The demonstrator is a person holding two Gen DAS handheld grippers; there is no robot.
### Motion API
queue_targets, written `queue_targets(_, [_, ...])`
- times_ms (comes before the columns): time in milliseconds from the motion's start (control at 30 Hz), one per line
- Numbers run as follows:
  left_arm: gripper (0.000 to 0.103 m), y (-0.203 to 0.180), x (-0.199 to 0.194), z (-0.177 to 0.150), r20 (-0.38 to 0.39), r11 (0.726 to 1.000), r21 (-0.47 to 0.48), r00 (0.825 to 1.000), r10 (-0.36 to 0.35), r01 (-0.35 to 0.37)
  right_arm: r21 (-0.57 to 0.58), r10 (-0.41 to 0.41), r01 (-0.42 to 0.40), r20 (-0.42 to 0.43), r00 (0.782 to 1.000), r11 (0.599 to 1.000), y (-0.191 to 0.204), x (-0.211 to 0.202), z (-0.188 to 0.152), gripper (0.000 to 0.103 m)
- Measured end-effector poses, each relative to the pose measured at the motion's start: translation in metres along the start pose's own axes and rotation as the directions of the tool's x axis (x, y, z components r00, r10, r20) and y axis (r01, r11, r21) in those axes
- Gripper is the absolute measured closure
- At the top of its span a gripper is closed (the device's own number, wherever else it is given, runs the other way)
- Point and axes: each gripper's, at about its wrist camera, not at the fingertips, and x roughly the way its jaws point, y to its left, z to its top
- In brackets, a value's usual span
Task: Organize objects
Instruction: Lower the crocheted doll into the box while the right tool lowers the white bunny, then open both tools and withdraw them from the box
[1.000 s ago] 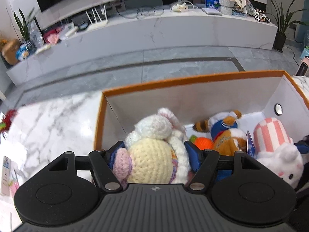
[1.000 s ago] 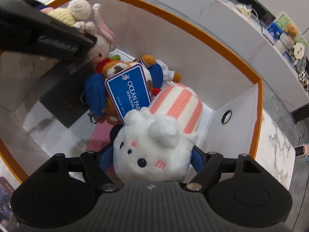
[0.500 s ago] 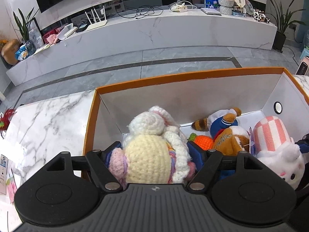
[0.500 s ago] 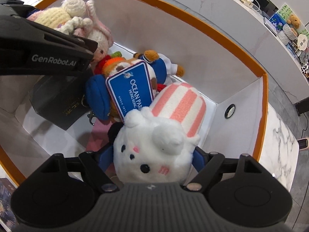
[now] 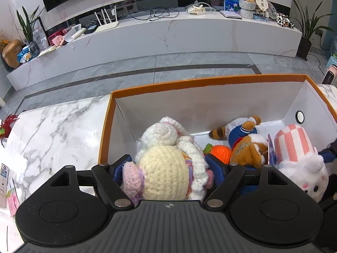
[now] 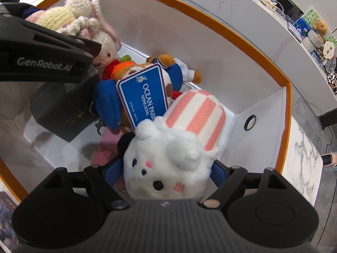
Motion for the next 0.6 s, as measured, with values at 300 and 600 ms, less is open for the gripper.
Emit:
queue_targets(300, [0.013,0.001,-0.003,-0.004,-0.002,1.000,0.003,1.000,-0.007,0.007,-0.003,-0.016,0.016,-0.007,1.000,1.000,0.008,-0.006,-0.003,0.016])
queue_targets(600, [0.012,-0.001,-0.007,-0.008,-0.017,1.000,-0.003,1.000,-0.003,0.003,0.044,0.000,0.000,0.003,1.000,0.999,0.011,-0.016,-0.003,0.014])
